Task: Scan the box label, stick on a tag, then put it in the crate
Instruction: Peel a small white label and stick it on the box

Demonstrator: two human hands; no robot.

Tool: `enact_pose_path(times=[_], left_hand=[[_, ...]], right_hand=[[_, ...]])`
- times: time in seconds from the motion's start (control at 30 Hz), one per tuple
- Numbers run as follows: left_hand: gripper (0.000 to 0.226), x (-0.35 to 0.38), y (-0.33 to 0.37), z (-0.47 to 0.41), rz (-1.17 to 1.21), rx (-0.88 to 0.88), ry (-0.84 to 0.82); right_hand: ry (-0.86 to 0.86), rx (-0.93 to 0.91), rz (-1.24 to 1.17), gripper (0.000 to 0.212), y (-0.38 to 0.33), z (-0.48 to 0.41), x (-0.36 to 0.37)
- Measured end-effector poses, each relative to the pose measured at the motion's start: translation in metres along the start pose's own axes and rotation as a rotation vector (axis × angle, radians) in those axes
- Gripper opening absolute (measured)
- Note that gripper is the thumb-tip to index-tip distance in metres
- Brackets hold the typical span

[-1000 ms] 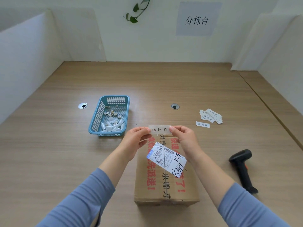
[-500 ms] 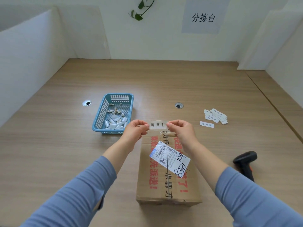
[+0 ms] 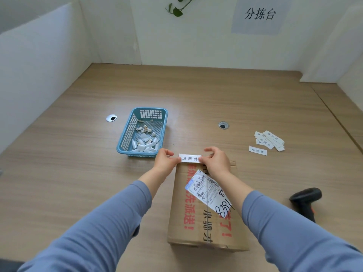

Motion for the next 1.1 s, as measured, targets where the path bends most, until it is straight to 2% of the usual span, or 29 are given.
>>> enact_pose_path(times=[0.1,0.47,1.1], left_hand=[[0.031,0.0,-0.001,-0.002,-0.02,0.005,0.004],[0.019,0.004,0.02,-0.006,-0.397,0.129,0.038],[0.019,0.005,0.018,-0.008,-0.463,0.105,0.071]], right_hand=[[0.008,0.018,-0.017,0.037,0.002,-0.002,0.0],[0.02,0.013,0.111,0.029,-0.001,-0.006,0.008],[0.072,-0.131,0.285,0.027,-0.009,-0.001,0.013]])
Point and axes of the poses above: each hand's wrist, its own z-axis away from the middle knuckle, its own x-axis out of the palm, y = z × x, the point moved 9 cm from there along -z, towards the middle knuckle, and after that the axes turned 3 degrees about z, right-handed, at the moved point
